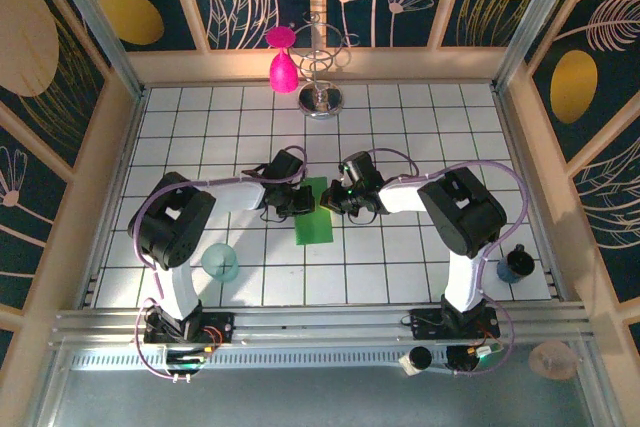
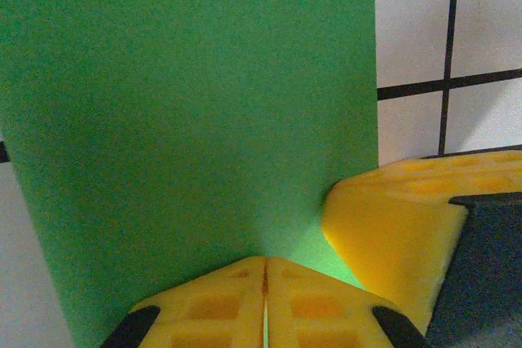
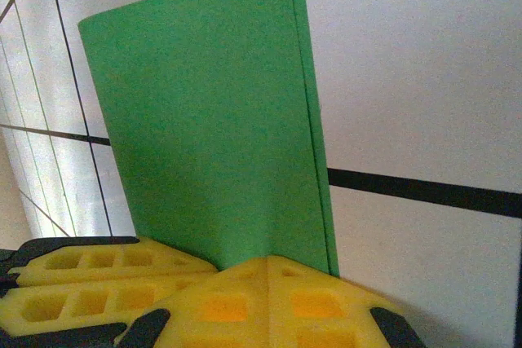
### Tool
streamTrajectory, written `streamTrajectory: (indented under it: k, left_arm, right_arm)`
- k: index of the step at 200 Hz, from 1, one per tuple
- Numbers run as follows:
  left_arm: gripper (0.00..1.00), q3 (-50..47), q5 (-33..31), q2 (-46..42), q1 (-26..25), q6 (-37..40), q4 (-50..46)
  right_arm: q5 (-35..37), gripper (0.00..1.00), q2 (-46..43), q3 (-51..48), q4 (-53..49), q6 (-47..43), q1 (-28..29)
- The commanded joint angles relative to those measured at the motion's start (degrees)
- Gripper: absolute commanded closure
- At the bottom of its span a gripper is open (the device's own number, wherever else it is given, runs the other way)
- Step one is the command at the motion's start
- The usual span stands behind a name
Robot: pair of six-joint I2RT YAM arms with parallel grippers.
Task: Fold a paper plane with a square sheet of paper (pick it up from the middle)
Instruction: First fold the square sheet of paper in half at the center of the table.
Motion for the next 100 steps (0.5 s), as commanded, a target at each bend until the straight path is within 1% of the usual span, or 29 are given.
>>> streamTrajectory:
  k: [1, 38, 76, 100]
  left_arm:
    - [0.9, 1.1, -2.8, 1.5, -0.1, 3.7, -4.7]
    - [0.9, -0.3, -3.1, 1.4, 1.0, 9.5, -7.7]
    - [0.9, -6.1, -2.5, -1.7, 4.6, 12.5, -7.2]
    - [0.9, -7.5, -2.0, -4.8, 6.9, 13.9, -7.7]
  right_arm:
    - [8.7, 0.97, 6.4, -3.1, -13.5, -2.1, 0.8]
    - [8.9, 0.97, 6.7, -3.1, -15.0, -3.2, 0.5]
    - [8.5, 0.97, 6.7, -4.2, -15.7, -3.9, -0.1]
    - [8.5, 0.97, 6.5, -4.7, -16.1, -4.3, -0.3]
